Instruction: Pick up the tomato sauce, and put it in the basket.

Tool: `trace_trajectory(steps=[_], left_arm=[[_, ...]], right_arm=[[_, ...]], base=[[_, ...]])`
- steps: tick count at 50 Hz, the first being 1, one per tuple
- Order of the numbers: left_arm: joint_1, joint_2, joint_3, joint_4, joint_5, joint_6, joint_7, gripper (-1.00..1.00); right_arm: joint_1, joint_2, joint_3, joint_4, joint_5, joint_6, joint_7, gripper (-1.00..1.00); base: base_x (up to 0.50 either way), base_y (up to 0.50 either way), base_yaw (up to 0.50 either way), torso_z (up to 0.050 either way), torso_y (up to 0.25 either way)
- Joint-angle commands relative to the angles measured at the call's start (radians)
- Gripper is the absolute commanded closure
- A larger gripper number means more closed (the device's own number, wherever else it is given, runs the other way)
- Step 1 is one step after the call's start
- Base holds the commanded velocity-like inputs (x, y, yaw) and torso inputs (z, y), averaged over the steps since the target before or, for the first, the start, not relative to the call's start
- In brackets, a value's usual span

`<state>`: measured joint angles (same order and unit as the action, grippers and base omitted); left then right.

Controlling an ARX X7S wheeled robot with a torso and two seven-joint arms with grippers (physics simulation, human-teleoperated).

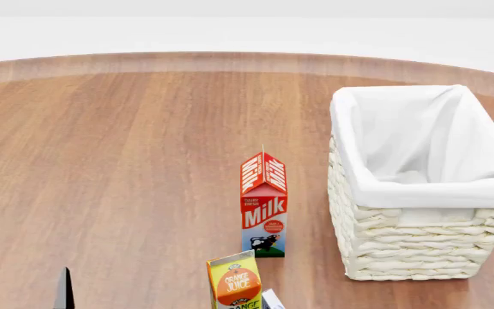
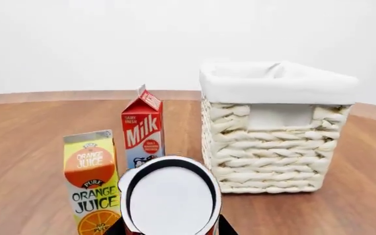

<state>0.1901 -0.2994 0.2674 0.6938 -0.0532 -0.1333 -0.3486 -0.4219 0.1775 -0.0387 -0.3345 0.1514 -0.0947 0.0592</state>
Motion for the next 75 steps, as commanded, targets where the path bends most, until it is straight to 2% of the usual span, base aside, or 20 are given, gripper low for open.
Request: trace_trajectory(steps=[1, 16, 31, 42, 52, 60, 62, 71, 75], left_arm=[[-0.007, -0.005, 0.002, -0.009, -0.009, 0.003, -0.005, -1.00], [-0.009, -0.011, 0.009, -0.018, -0.011, 0.006, -0.013, -1.00], [-0.009, -0.019, 0.008, -0.011, -0.017, 0.004, -0.024, -1.00], [-0.018, -0.022, 0.010, -0.016, -0.024, 0.000, -0.028, -1.00], [-0.022, -0.025, 0.013, -0.016, -0.029, -0.005, -0.032, -1.00], [-0.021, -0.029, 0.015, -0.014, -0.033, -0.005, -0.036, -1.00], [-0.019, -0.029, 0.016, -0.013, -0.032, -0.005, -0.038, -1.00], [-0.018, -0.033, 0.016, -0.008, -0.034, -0.006, -0.043, -1.00], [-0.019, -0.035, 0.019, -0.008, -0.035, -0.006, -0.043, -1.00]], right_arm=[[-0.001, 0.034, 0.049, -0.208, 0.028, 0.062, 0.035, 1.00], [0.184, 0.099, 0.134, -0.392, 0.056, 0.242, 0.113, 1.00], [0.520, 0.169, 0.176, -0.485, 0.136, 0.533, 0.190, 1.00], [0.812, 0.215, 0.132, -0.403, 0.143, 0.688, 0.218, 1.00], [1.056, 0.193, 0.019, -0.049, 0.083, 0.640, 0.183, 1.00], [1.151, 0.170, -0.019, 0.147, 0.062, 0.583, 0.161, 1.00], [1.240, 0.155, -0.049, 0.295, 0.035, 0.547, 0.150, 1.00], [1.415, 0.118, -0.076, 0.603, 0.034, 0.467, 0.096, 1.00], [1.497, 0.096, -0.084, 0.816, 0.018, 0.388, 0.083, 1.00]], base=[[0.00, 0.00, 0.00, 0.000, 0.000], [0.00, 0.00, 0.00, 0.000, 0.000], [0.00, 0.00, 0.00, 0.000, 0.001], [0.00, 0.00, 0.00, 0.000, 0.000], [0.00, 0.00, 0.00, 0.000, 0.000], [0.00, 0.00, 0.00, 0.000, 0.000], [0.00, 0.00, 0.00, 0.000, 0.000], [0.00, 0.00, 0.00, 0.000, 0.001], [0.00, 0.00, 0.00, 0.000, 0.000]])
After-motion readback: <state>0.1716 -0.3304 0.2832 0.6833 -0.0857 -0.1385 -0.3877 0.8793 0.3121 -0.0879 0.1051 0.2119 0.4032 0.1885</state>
